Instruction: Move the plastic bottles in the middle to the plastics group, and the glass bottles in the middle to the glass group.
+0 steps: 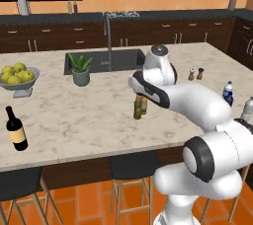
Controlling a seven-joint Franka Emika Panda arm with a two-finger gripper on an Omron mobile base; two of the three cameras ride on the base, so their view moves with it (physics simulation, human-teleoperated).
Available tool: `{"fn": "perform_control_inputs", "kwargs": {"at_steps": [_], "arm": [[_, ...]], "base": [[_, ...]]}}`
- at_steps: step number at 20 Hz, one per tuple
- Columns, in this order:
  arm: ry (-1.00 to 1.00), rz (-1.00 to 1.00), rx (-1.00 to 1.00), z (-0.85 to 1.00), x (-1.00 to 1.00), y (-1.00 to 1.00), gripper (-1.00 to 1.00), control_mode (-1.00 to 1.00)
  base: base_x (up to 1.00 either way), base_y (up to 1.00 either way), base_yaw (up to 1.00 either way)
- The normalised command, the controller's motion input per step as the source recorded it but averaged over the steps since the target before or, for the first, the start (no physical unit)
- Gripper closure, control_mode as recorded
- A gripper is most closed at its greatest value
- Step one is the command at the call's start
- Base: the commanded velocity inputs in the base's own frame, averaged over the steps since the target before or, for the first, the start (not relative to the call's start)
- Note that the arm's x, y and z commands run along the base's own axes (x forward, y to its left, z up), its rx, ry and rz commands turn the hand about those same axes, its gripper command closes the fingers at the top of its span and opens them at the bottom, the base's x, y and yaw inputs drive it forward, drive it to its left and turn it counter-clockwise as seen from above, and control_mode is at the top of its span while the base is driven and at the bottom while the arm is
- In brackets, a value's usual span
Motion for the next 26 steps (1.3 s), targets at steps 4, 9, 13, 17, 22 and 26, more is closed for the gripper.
{"fn": "perform_control_inputs", "kwargs": {"at_steps": [4,9,13,17,22,26], "arm": [[0.0,-0.05,0.02,-0.45,-0.04,0.25,-1.0,-1.0],[0.0,0.0,0.0,-0.28,0.16,0.0,-1.0,-1.0],[0.0,0.0,0.0,-0.37,0.24,0.0,-1.0,-1.0],[0.01,0.0,0.03,-0.33,0.13,0.0,-1.0,-1.0],[0.08,0.0,0.07,-0.16,0.15,0.0,-1.0,-1.0],[0.07,0.0,0.03,-0.13,0.2,-0.11,-1.0,-1.0]], "base": [[0.0,0.0,0.0],[0.0,0.0,0.0],[0.0,0.0,0.0],[0.0,0.0,0.0],[0.0,0.0,0.0],[0.0,0.0,0.0]]}}
